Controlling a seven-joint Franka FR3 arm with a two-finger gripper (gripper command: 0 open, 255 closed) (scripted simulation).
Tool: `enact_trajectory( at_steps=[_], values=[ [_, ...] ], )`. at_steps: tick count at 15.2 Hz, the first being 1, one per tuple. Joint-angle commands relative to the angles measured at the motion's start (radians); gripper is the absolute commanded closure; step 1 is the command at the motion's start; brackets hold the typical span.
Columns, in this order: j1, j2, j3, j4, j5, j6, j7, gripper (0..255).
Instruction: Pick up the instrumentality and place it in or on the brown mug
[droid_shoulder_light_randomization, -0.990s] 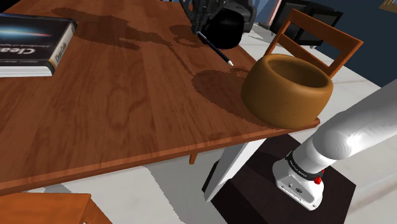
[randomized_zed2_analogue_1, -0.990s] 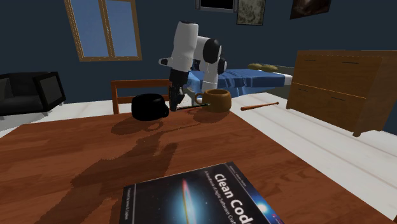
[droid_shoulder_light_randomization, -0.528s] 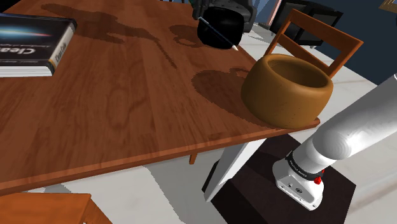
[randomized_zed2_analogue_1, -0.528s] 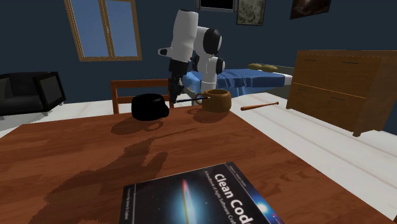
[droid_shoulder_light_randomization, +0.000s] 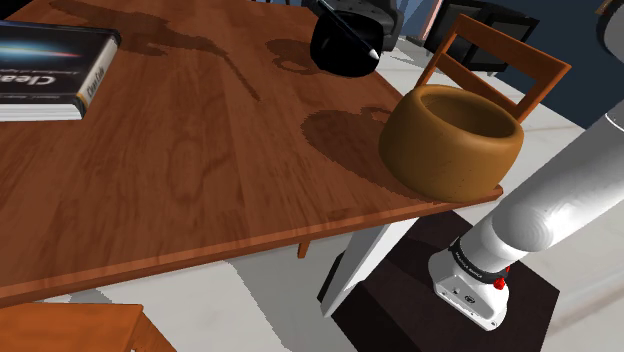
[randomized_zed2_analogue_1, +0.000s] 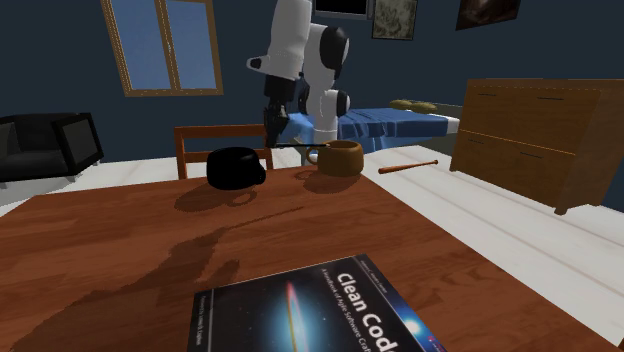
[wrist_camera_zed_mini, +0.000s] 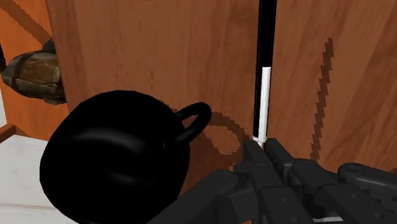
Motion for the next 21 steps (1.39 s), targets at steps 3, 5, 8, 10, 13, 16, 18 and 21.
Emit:
enact_trajectory(
  at_steps=[3, 5, 8, 10, 13, 16, 18, 21],
  values=[
    [0.028, 0.073, 0.029, 0.133, -0.061, -0.086, 0.021, 255],
    [0.047, 0.106, 0.040, 0.193, -0.092, -0.125, 0.030, 255],
    [-0.018, -0.078, -0.012, 0.031, 0.054, -0.085, -0.027, 255],
    [-0.028, -0.185, -0.058, -0.054, 0.127, -0.078, -0.064, 255],
    [-0.011, -0.322, -0.129, -0.157, 0.203, -0.086, -0.106, 255],
    [0.017, -0.439, -0.188, -0.240, 0.252, -0.110, -0.136, 255],
    [0.038, -0.510, -0.222, -0.285, 0.276, -0.132, -0.150, 255],
    [0.070, -0.611, -0.266, -0.342, 0.302, -0.174, -0.165, 255]
  ],
)
